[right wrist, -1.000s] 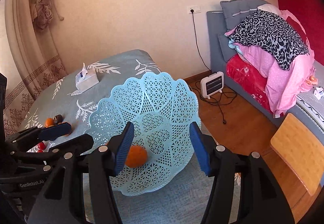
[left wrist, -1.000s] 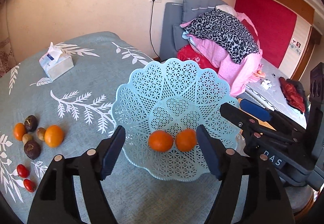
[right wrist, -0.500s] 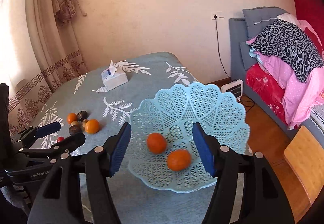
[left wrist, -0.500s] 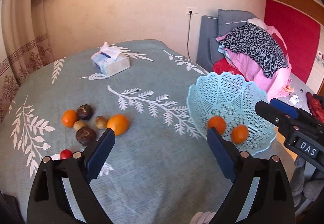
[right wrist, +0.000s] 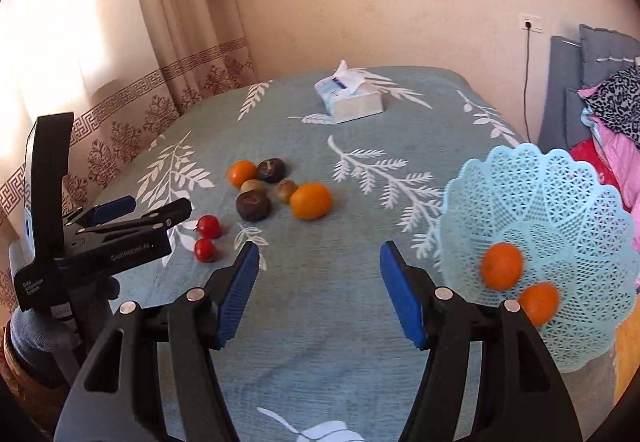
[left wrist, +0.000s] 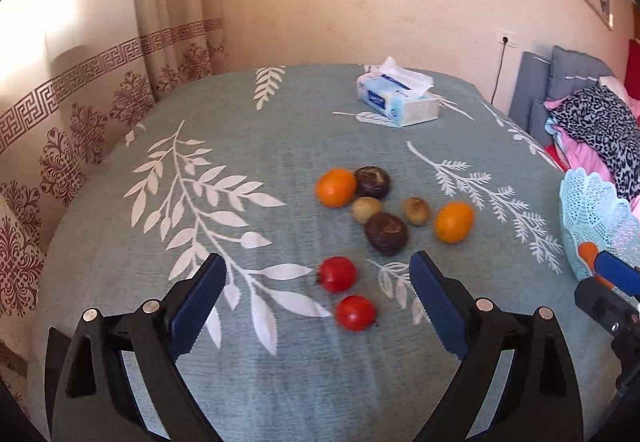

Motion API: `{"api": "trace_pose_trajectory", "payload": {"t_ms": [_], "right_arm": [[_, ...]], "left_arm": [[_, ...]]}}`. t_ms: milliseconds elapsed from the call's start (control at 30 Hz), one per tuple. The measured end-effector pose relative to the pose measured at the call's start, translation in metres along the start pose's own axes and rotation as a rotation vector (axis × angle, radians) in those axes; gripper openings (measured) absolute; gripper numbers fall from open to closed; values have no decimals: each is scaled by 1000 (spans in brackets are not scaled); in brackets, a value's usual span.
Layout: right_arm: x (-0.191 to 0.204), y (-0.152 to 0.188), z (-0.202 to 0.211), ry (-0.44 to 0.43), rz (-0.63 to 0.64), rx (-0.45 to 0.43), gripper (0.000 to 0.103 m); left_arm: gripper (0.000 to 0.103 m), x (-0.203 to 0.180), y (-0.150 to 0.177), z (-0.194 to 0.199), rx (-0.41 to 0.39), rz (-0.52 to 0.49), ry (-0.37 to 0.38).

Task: Organize fruits
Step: 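Grasp a red tomato with the right gripper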

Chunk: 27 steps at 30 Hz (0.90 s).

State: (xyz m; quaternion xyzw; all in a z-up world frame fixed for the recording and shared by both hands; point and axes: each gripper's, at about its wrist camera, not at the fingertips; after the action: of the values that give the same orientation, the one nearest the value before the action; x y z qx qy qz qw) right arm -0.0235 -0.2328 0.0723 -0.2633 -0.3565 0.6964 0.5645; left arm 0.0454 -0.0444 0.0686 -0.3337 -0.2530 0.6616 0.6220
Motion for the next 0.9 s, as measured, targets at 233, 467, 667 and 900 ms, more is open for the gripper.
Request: {"api": "trace_pose_trajectory", "payload": {"t_ms": [233, 467, 667, 900], "right_arm": [[48, -5, -29, -91, 106, 53, 65], [76, -10, -60, -149, 144, 125, 65], [85, -15, -83, -182, 136, 162, 63], [94, -14, -111, -187, 146, 219, 48]], "left_arm": [[92, 37, 0, -2, -16, 38, -72], [92, 63, -6, -9, -1, 125, -92], [92, 72, -6, -12, -2, 142, -96], [92, 83, -6, -19, 15, 176, -98]]}}
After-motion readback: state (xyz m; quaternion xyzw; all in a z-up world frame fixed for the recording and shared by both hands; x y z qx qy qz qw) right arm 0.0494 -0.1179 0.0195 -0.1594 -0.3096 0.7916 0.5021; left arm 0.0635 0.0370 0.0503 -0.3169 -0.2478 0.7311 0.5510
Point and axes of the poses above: each gripper's, at about its wrist camera, not at the fingertips, and z roughly against the way its jaws point, x to its left, y to its underside, and after that the axes turned 11 degrees about z, right-handed
